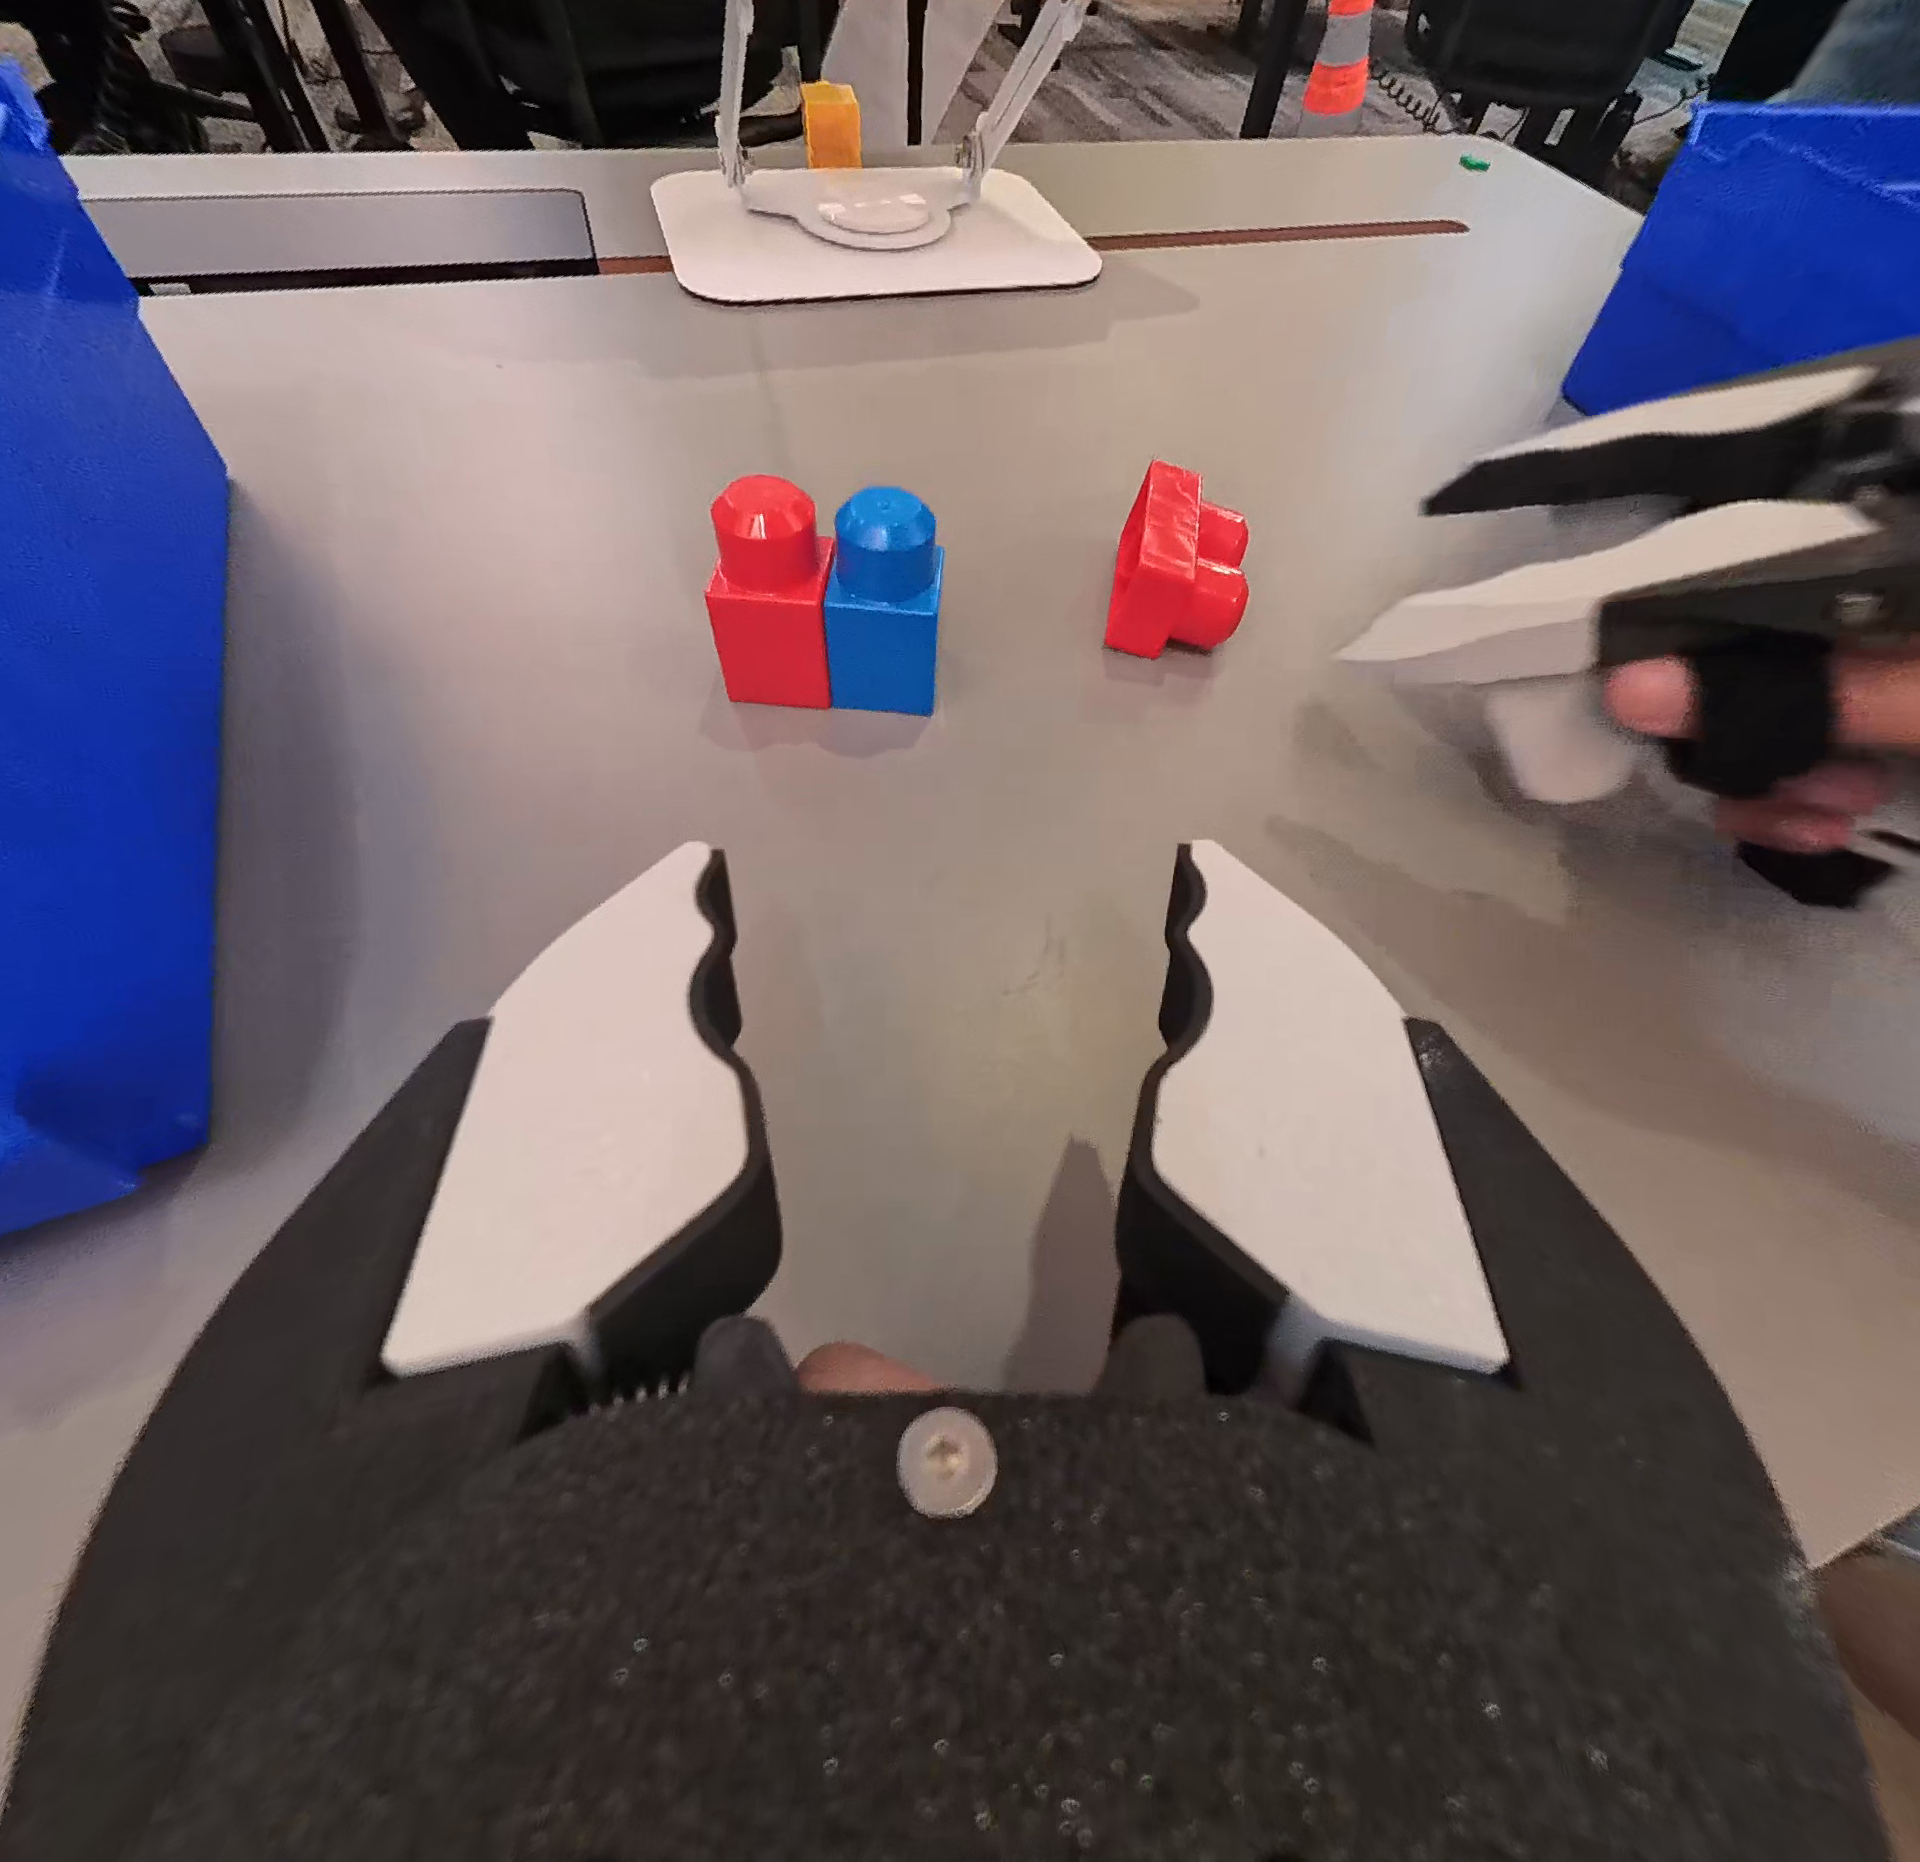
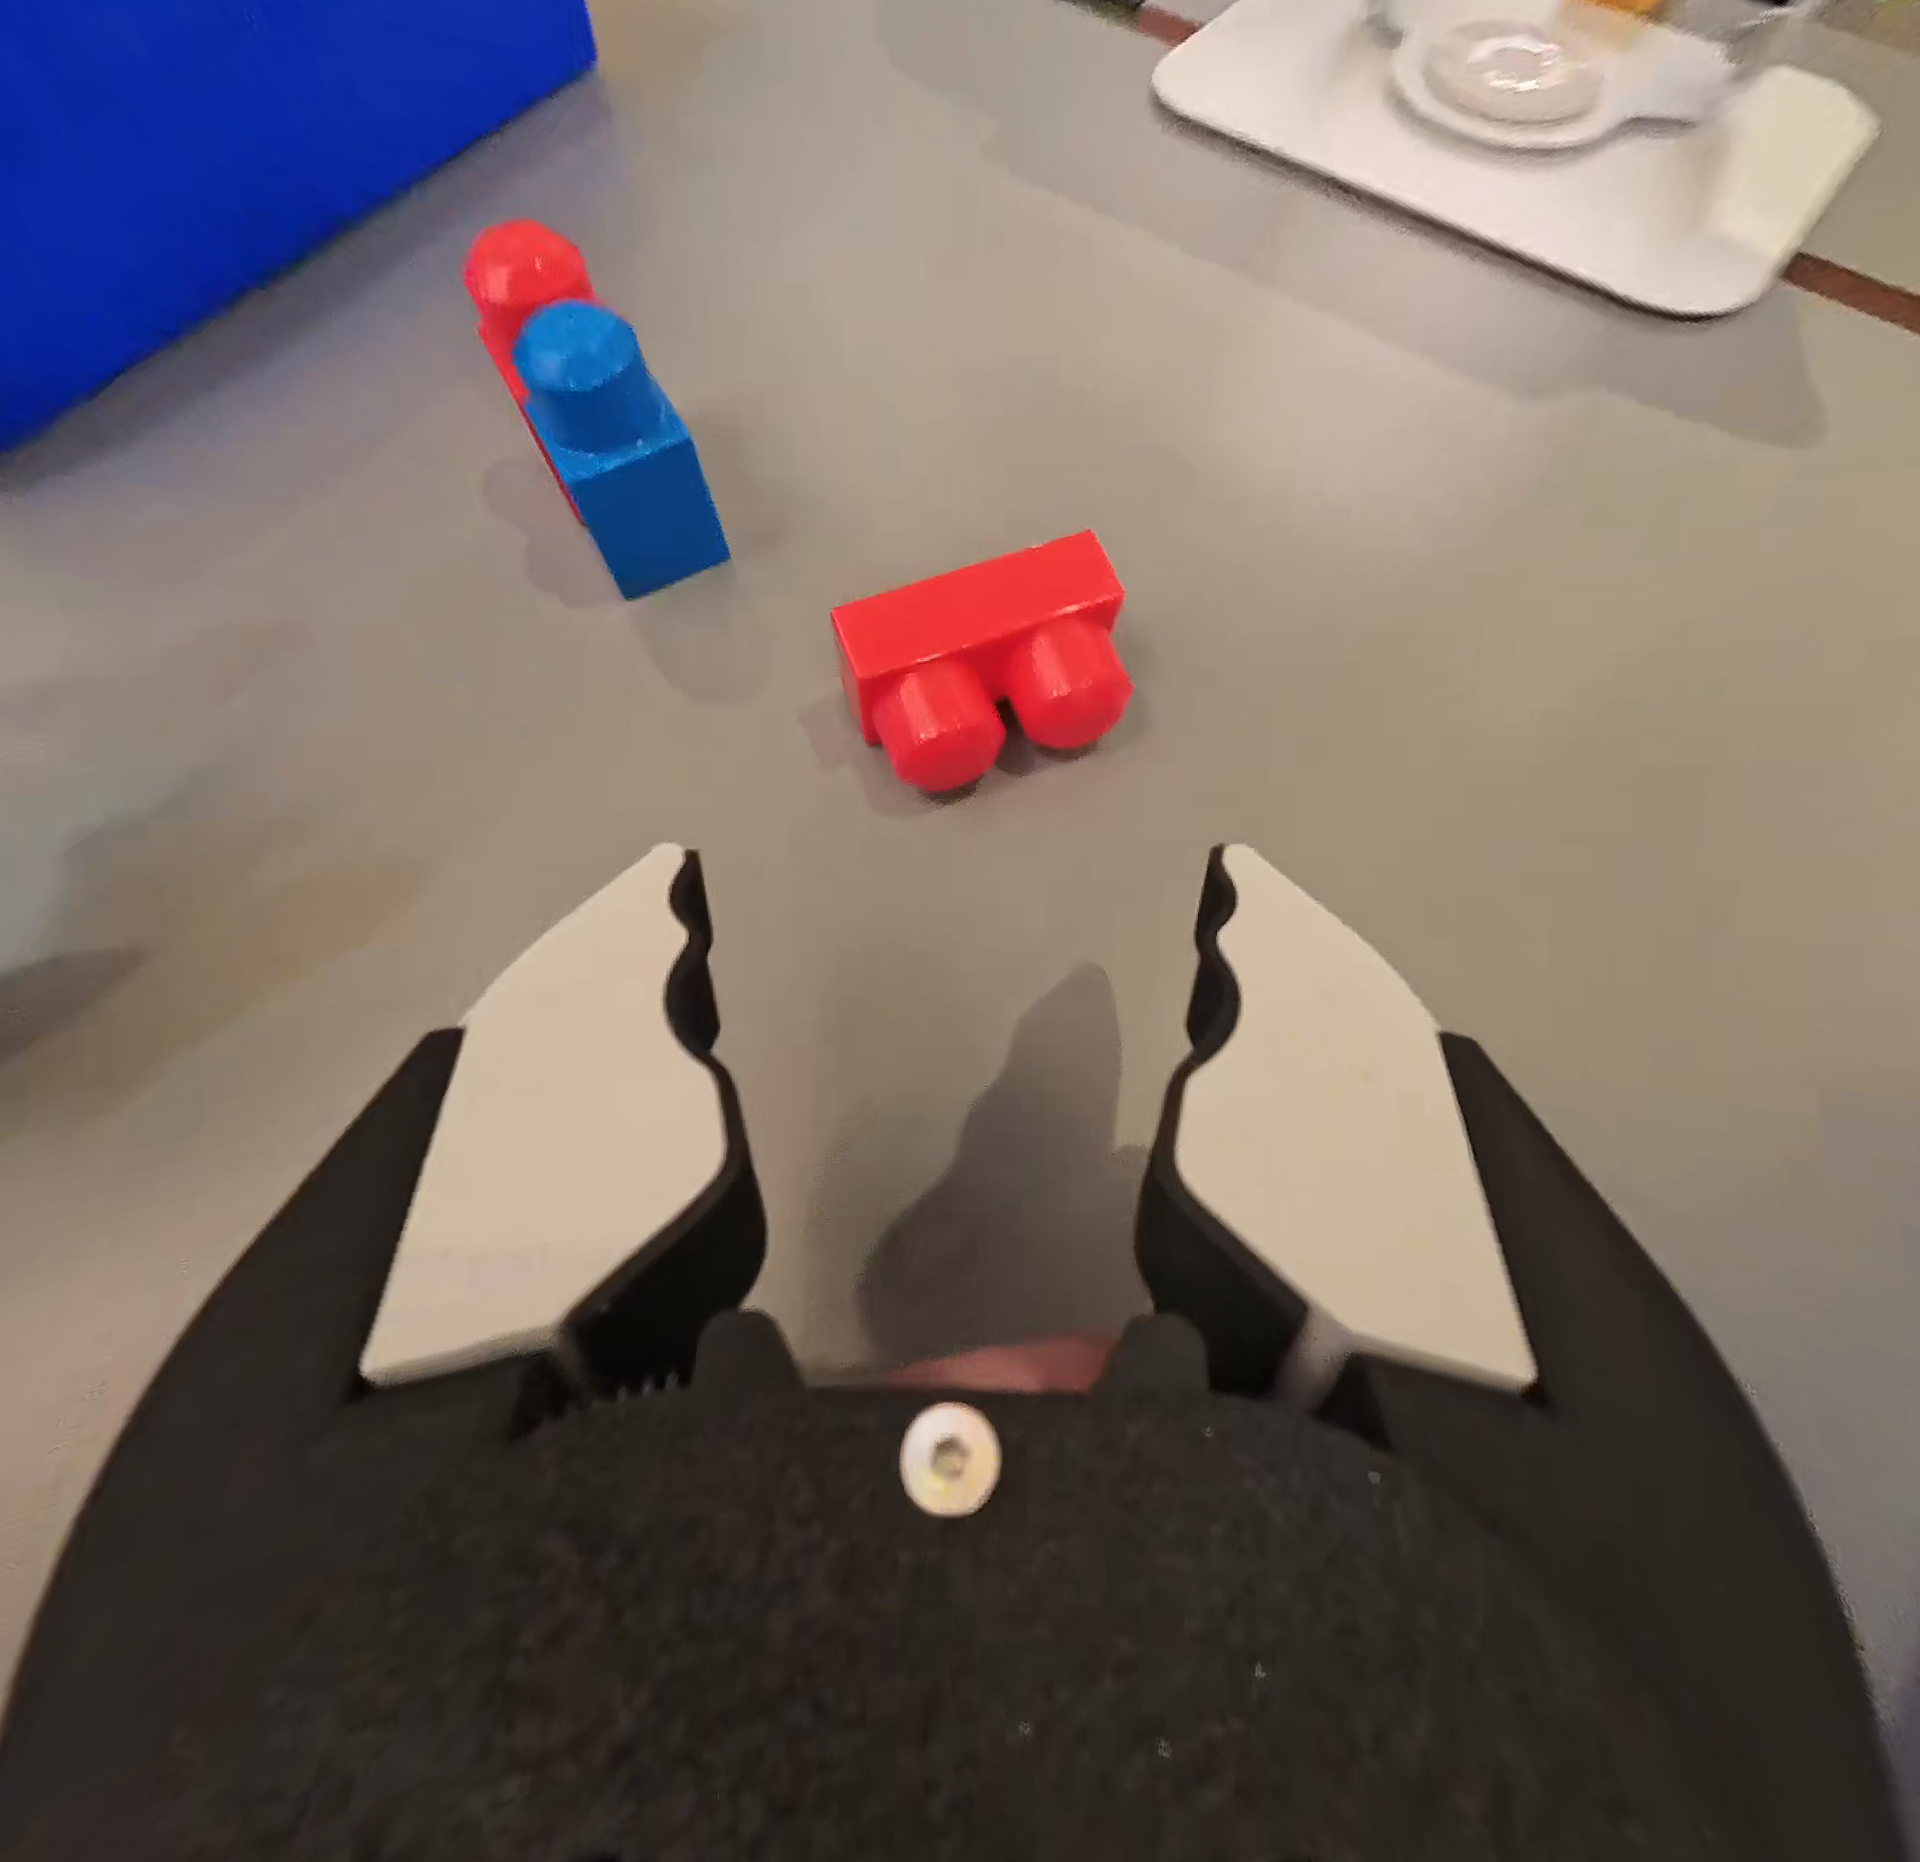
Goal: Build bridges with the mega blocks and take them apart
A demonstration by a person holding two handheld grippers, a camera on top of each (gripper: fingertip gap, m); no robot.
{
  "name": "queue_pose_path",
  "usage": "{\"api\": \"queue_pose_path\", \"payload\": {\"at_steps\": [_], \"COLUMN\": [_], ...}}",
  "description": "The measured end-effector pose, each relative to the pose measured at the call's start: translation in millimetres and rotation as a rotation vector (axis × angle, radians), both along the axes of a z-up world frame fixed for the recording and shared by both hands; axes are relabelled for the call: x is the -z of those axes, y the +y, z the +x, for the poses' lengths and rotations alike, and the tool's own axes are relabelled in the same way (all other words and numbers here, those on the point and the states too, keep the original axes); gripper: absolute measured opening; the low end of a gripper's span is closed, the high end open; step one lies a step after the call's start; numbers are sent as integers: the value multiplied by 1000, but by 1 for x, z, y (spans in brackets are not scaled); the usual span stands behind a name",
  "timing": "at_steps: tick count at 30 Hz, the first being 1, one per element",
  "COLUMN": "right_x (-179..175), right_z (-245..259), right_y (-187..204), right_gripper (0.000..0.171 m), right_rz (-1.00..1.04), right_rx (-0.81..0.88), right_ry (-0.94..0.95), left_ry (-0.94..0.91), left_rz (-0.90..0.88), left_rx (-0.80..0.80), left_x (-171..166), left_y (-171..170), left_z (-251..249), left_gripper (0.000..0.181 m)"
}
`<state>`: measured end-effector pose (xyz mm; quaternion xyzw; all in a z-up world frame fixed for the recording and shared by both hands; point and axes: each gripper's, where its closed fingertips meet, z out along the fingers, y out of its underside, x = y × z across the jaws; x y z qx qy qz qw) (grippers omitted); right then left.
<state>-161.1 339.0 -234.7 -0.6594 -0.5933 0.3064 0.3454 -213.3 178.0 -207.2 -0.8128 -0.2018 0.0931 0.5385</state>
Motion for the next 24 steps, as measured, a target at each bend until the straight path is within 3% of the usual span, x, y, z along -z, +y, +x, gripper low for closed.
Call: {"api": "queue_pose_path", "payload": {"at_steps": [10,17,24], "right_x": [37,37,24], "right_z": [-47,-54,-45], "right_y": [18,15,24], "right_gripper": [90,68,68], "right_rz": [47,10,100], "right_rx": [-168,-225,-216], "right_ry": [-210,-215,-200], "left_ry": [13,0,4], "left_rz": [2,-2,-7], "left_rx": [8,7,9], "left_x": [-4,0,-1], "left_y": [-1,-1,-1], "left_z": [-2,-6,-7], "left_gripper": [77,75,73]}}
